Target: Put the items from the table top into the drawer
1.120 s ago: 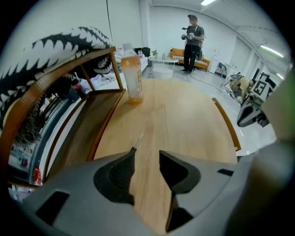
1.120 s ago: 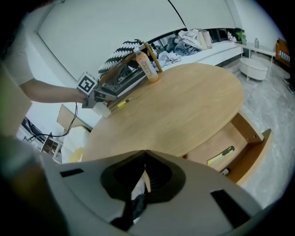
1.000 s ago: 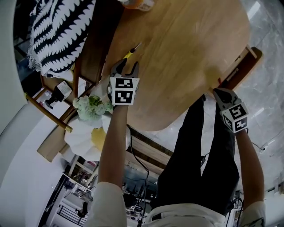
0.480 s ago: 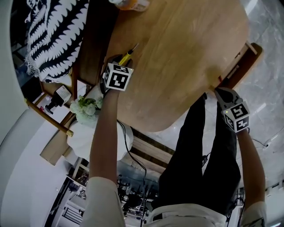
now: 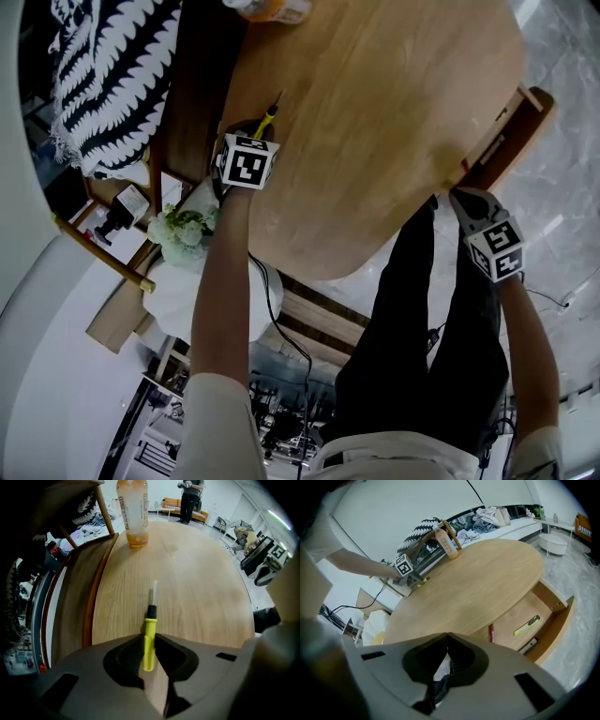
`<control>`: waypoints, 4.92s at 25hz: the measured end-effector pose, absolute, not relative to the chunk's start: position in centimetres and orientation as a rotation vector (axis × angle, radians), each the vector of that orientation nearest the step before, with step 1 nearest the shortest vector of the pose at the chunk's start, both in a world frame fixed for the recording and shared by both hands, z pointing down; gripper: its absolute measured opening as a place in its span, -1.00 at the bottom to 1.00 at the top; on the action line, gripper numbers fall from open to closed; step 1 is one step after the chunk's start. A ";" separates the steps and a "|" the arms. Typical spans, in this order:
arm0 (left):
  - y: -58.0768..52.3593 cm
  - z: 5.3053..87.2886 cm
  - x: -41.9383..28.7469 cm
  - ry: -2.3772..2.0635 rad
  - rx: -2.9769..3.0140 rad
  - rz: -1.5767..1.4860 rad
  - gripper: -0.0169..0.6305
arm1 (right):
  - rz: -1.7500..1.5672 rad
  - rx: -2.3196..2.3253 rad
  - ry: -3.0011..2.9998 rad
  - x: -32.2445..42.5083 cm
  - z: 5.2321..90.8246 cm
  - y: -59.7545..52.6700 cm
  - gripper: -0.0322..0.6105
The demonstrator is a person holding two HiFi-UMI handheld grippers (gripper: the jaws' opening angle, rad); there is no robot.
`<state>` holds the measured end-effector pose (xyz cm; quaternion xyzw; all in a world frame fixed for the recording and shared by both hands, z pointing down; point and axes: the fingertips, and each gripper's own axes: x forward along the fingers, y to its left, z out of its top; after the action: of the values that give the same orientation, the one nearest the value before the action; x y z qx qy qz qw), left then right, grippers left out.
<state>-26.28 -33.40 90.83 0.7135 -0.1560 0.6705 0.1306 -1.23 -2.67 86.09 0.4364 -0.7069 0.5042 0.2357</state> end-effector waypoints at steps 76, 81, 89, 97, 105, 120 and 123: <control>0.1 90.0 2.0 -0.441 2.126 1.352 -0.70 | 1.331 1.242 -2.017 9.8 84.0 7.4 -0.84; 0.9 91.8 3.4 -0.428 2.130 1.382 -0.70 | 1.341 1.234 -2.008 10.9 84.7 8.2 -0.84; 0.9 92.5 4.4 -0.481 2.116 1.383 -0.69 | 1.337 1.200 -2.002 12.6 85.0 9.2 -0.84; 0.7 86.5 3.4 -0.548 2.141 1.324 -0.75 | 1.252 1.157 -2.029 13.7 80.3 8.6 -0.84; 0.2 73.4 0.6 -0.726 2.105 1.216 -0.83 | 1.110 1.119 -2.088 16.0 69.4 6.6 -0.84; 2.5 51.6 -6.9 -1.060 2.142 0.824 -0.89 | 0.828 0.992 -2.247 12.7 51.8 3.4 -0.84; 3.5 48.9 -9.4 -1.129 2.132 0.768 -0.89 | 0.770 0.999 -2.268 11.9 49.1 3.1 -0.84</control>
<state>-9.41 3.50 48.94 0.8033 -0.4252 0.2895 0.3002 11.86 3.15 49.15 0.3706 -0.8414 0.2859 0.2700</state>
